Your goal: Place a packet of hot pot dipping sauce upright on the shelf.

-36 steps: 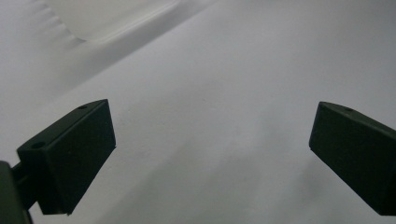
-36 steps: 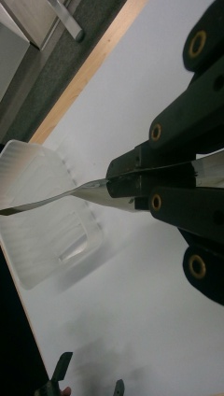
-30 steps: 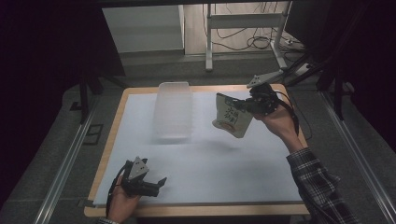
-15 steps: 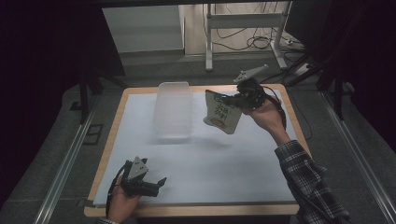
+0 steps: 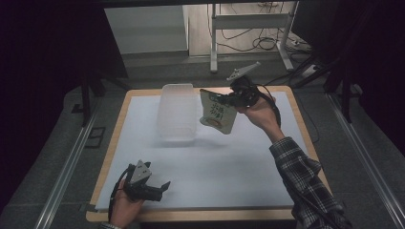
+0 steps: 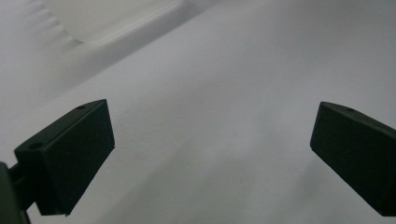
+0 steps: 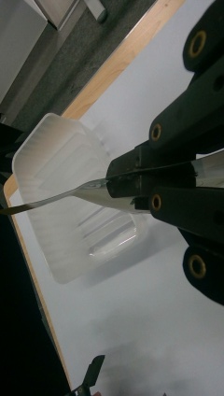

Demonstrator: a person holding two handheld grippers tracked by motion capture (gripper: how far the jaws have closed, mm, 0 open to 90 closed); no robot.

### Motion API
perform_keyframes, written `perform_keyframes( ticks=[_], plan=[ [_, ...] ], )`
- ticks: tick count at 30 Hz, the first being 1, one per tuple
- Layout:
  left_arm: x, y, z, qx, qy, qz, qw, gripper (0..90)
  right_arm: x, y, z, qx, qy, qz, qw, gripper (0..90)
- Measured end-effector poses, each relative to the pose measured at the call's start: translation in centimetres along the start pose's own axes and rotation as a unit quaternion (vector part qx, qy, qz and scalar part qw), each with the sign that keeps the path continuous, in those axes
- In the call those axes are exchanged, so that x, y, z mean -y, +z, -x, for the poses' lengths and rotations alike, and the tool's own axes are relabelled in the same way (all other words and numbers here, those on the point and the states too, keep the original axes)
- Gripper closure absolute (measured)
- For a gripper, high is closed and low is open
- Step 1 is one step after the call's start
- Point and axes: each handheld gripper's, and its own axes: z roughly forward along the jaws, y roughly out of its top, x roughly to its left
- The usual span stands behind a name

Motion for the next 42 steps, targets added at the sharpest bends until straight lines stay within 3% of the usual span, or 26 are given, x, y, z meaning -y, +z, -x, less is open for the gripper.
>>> perform_keyframes(
  ticks=[28,42],
  plan=[
    [0.0,0.0,0.0,-0.001,0.003,0.000,1.0000,0.0,-3.8,5.0,-1.3,-0.016,-0.023,-0.006,0.9996,89.1],
    [0.0,0.1,0.1,-0.001,0.001,0.001,1.0000,0.0,-6.3,8.0,-3.0,-0.028,-0.039,0.006,0.9988,89.1]
  ],
)
